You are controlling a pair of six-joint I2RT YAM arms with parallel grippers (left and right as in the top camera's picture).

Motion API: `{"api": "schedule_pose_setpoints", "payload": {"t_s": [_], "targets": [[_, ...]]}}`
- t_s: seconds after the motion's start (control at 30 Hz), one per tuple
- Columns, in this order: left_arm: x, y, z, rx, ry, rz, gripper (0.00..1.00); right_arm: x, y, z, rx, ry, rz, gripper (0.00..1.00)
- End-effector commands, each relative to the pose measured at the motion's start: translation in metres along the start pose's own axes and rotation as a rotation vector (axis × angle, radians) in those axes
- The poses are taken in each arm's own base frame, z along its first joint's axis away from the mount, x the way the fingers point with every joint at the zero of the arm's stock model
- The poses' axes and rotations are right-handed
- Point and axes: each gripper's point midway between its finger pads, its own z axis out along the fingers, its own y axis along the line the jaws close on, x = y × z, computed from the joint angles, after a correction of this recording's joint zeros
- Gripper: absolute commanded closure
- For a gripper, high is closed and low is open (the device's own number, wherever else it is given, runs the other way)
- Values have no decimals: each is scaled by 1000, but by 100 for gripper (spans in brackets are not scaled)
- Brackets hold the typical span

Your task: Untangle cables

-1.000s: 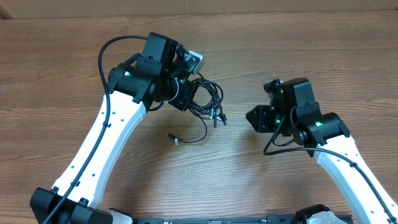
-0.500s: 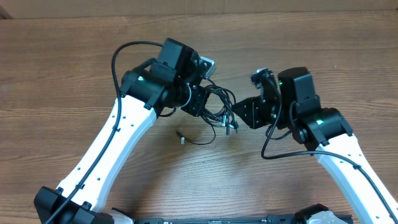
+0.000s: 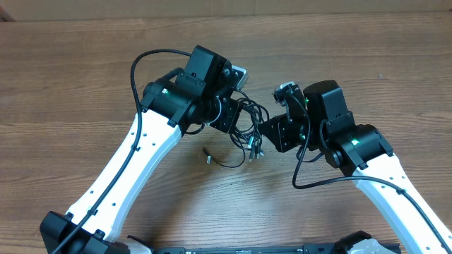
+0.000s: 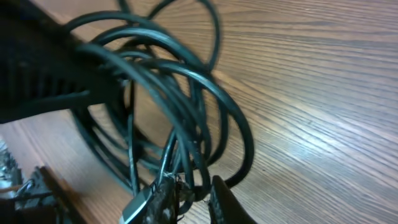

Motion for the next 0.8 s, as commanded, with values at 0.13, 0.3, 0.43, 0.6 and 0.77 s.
{"api": "schedule_pose_setpoints", "payload": {"t_s": [0.13, 0.3, 0.43, 0.6, 0.77], "targets": [[-11, -4, -12, -21, -53, 11, 96, -7, 16, -4, -62, -15, -28, 82], [-11, -4, -12, -21, -52, 11, 96, -11, 16, -4, -64, -30, -36, 82], [-10, -4, -12, -23, -47, 10, 96, -20, 16, -5, -58, -67, -51, 79], [-7, 11, -13, -107, -37, 2, 96, -24, 9, -5, -14, -83, -50, 83], [-6, 19, -14, -158, -38, -21, 96, -17, 6, -5, -3, -56, -36, 83]]}}
